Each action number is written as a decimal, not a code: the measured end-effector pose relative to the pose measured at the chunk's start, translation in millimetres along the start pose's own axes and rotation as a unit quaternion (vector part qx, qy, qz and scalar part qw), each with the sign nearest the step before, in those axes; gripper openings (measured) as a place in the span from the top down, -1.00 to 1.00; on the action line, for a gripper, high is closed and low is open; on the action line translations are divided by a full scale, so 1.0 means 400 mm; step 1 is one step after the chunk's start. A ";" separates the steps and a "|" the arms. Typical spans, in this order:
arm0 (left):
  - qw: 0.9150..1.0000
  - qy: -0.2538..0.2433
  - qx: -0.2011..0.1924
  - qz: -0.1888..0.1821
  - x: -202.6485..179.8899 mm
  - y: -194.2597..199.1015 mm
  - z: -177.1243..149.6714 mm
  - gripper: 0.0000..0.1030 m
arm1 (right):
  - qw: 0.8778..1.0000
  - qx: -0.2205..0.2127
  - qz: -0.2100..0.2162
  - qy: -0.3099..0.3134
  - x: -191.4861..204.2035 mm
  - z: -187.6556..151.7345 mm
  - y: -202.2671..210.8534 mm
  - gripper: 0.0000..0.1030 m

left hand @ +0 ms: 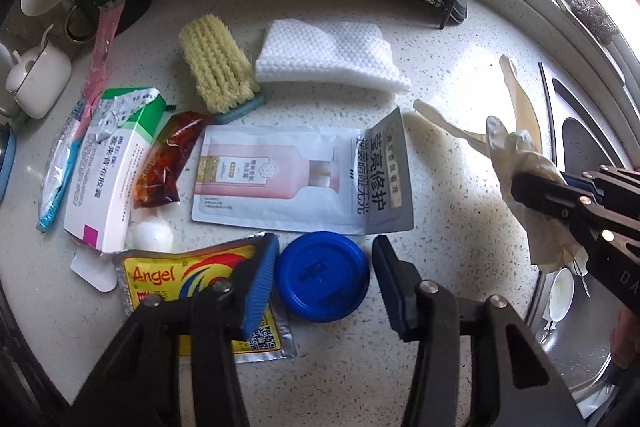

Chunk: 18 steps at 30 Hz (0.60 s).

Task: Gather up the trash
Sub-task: 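Grasp the white gloves with the right gripper while the left gripper grasps the blue cap, then carry gloves and blue cap down over the red bucket and release both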

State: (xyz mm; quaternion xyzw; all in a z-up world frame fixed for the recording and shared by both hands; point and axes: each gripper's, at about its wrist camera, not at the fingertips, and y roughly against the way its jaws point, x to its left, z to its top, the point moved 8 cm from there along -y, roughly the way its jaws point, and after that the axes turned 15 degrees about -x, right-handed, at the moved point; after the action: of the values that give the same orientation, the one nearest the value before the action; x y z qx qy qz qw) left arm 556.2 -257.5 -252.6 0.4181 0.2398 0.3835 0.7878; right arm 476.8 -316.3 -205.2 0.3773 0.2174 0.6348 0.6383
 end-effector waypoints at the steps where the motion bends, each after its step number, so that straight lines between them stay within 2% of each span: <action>1: 1.000 -0.002 0.000 0.000 -0.004 0.003 -0.003 0.18 | 1.000 -0.001 0.000 0.002 0.003 0.000 0.003 0.88; 7: 1.000 0.027 -0.007 -0.009 -0.006 0.047 -0.032 0.18 | 1.000 -0.004 0.007 0.017 0.040 0.003 0.015 0.88; 13: 0.996 0.075 -0.042 -0.024 0.018 0.141 -0.040 0.18 | 0.999 -0.018 0.015 0.043 0.104 0.011 0.057 0.88; 18: 0.993 0.093 -0.073 -0.006 0.064 0.241 -0.074 0.18 | 0.997 -0.028 0.029 0.066 0.175 0.007 0.099 0.88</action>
State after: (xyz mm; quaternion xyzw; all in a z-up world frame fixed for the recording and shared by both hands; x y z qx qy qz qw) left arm 511.8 -188.6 -188.7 0.3211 0.2856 0.4323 0.7928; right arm 460.3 -252.1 -159.2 0.3229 0.2306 0.6821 0.6143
